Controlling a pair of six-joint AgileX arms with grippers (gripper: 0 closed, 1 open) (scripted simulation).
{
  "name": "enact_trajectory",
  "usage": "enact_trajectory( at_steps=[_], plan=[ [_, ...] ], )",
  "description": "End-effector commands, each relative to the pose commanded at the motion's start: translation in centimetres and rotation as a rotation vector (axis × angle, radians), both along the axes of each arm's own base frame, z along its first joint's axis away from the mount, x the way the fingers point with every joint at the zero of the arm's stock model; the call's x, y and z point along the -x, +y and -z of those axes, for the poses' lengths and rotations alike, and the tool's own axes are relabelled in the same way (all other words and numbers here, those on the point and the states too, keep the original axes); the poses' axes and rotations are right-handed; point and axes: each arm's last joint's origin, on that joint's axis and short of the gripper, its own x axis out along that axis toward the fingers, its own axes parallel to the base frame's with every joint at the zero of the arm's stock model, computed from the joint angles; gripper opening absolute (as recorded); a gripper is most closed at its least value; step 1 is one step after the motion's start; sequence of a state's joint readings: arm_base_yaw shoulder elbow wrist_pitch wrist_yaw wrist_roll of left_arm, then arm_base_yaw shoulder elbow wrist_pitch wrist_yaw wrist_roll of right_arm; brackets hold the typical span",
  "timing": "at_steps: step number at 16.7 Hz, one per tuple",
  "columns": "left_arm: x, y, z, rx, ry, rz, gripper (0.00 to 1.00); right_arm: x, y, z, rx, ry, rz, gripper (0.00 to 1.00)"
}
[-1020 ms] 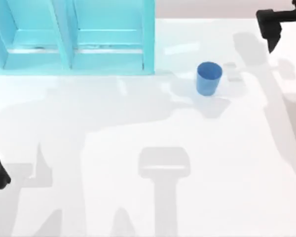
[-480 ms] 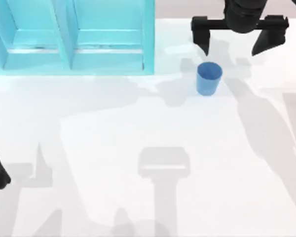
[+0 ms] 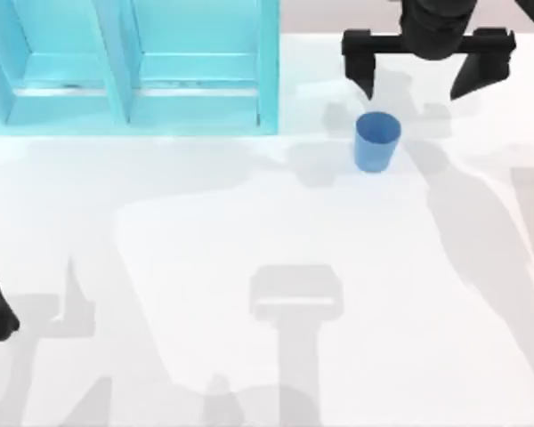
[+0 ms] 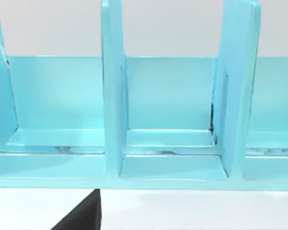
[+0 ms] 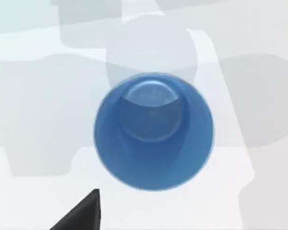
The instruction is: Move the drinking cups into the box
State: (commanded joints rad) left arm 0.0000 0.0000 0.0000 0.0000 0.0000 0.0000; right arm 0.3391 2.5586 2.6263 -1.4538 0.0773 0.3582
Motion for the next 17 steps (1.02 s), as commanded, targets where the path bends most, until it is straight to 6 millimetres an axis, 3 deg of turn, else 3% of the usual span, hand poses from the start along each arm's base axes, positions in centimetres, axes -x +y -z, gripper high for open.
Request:
enact_trajectory(
  at_steps=[7, 13, 17],
  plan=[
    [0.0, 0.0, 0.0, 0.0, 0.0, 0.0, 1.0, -2.0, 0.6, 4.2, 0.0, -0.002, -0.001, 1.0],
    [0.0, 0.0, 0.0, 0.0, 0.0, 0.0, 1.0, -1.6, 0.1, 8.3, -0.001, -0.004, -0.001, 1.0],
    [0.0, 0.0, 0.0, 0.0, 0.0, 0.0, 1.0, -1.4, -0.1, 9.1, -0.001, -0.003, -0.001, 1.0]
  ],
)
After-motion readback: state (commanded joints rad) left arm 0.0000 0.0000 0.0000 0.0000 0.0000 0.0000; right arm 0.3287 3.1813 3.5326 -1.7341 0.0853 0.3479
